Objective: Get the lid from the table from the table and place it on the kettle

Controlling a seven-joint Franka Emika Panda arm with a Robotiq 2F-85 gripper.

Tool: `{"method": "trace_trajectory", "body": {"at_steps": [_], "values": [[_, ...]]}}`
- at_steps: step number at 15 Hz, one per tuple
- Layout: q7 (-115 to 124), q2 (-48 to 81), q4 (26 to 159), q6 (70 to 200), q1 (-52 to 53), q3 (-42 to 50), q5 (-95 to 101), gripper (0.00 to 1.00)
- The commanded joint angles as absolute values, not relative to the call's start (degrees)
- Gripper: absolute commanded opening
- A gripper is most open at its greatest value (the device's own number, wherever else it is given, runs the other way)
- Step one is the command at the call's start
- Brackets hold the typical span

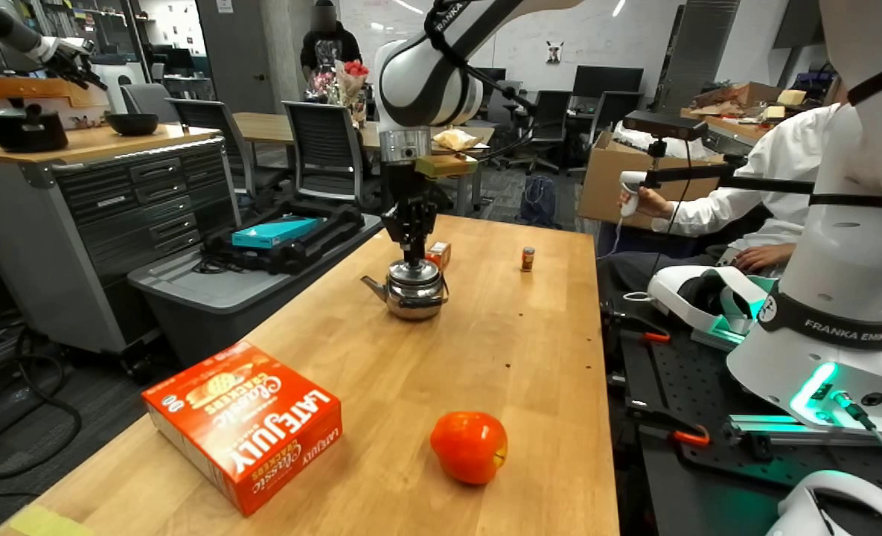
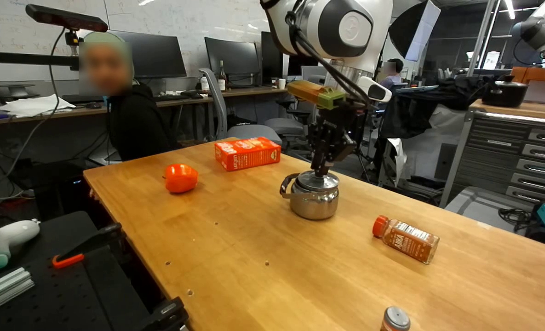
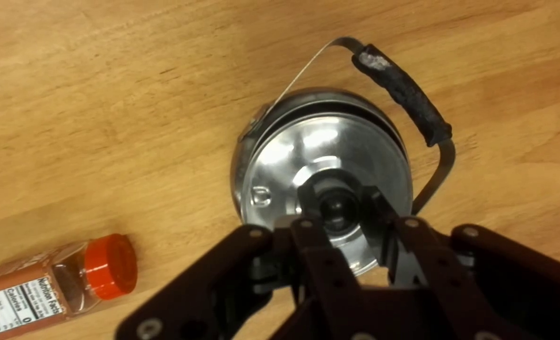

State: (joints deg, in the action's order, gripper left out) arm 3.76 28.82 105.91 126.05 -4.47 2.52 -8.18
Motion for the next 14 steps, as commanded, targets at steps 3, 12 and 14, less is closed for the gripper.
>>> {"method": "trace_trajectory", "body": {"at_steps": [3,12,14], "values": [[4.33,28.13,107.09,126.41,-4.35,2.11,-8.9,0.07],[3.99,27.85,108.7,125.93,-4.15,1.7,-8.72,0.07],[3.84,27.69,108.78,125.73,-4.27,1.62,-8.88,0.07]]}}
